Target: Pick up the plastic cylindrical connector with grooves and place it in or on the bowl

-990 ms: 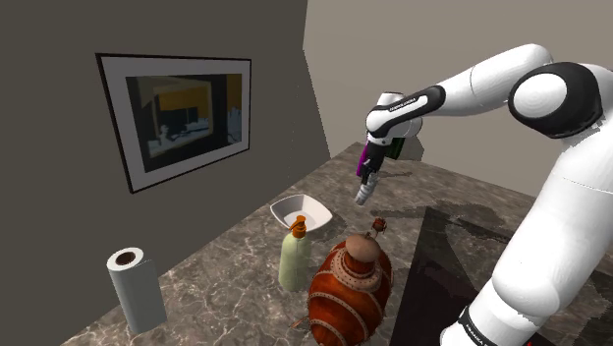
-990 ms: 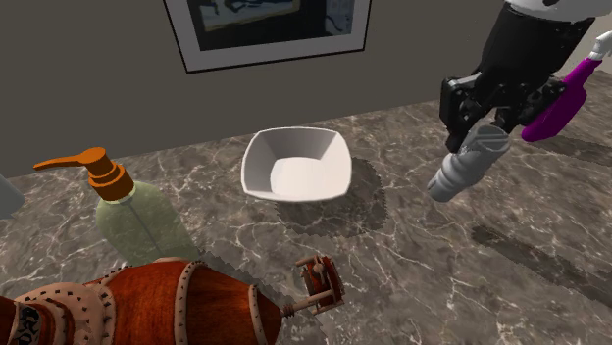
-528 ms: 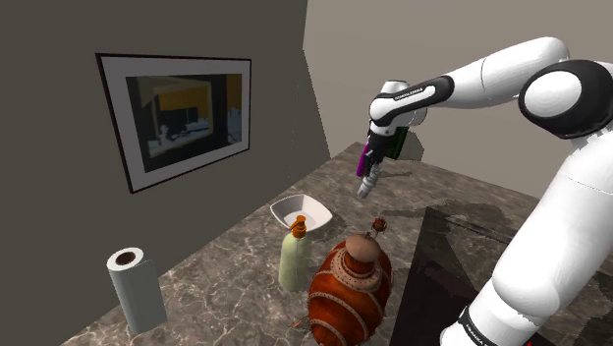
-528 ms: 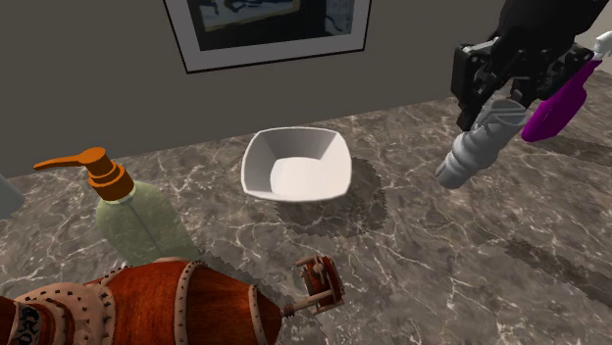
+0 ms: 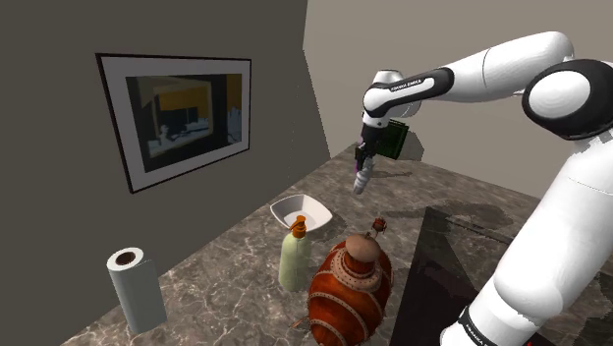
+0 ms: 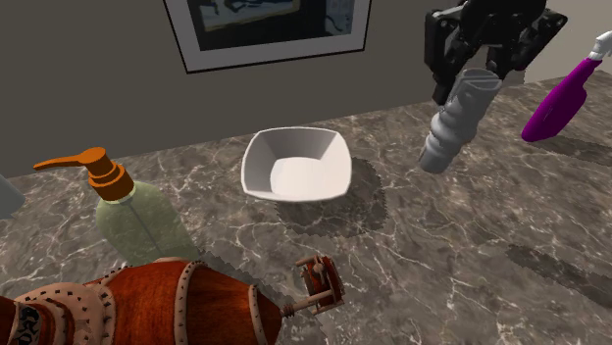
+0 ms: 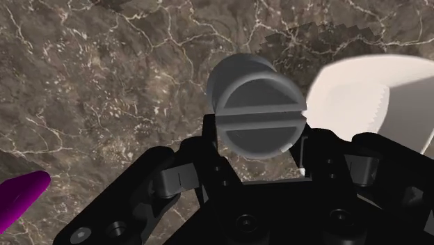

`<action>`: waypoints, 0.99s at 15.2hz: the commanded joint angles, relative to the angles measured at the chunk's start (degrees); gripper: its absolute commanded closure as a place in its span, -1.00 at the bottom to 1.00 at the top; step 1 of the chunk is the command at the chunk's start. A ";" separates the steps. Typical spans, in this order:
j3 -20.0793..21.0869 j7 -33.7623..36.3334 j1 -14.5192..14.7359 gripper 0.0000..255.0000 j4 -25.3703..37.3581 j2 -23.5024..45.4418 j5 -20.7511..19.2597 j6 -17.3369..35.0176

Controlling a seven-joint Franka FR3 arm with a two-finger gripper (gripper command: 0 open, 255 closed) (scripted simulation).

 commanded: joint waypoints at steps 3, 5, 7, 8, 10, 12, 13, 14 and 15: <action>2.45 5.20 2.67 1.00 3.32 1.63 0.07 -1.59; 3.60 7.68 3.98 1.00 5.33 2.71 0.08 -2.49; 4.70 10.12 5.28 1.00 7.63 4.00 0.06 -3.46; 5.23 11.32 5.93 1.00 8.88 4.72 0.04 -3.98; 6.25 13.69 7.22 1.00 11.62 6.32 -0.03 -5.08; 7.20 16.00 8.53 1.00 14.69 8.13 -0.14 -6.30; 7.65 17.14 9.18 1.00 16.34 9.12 -0.21 -6.95; 8.08 18.26 9.84 1.00 18.09 10.16 -0.29 -7.64; 8.50 19.38 10.50 1.00 19.93 11.26 -0.38 -8.36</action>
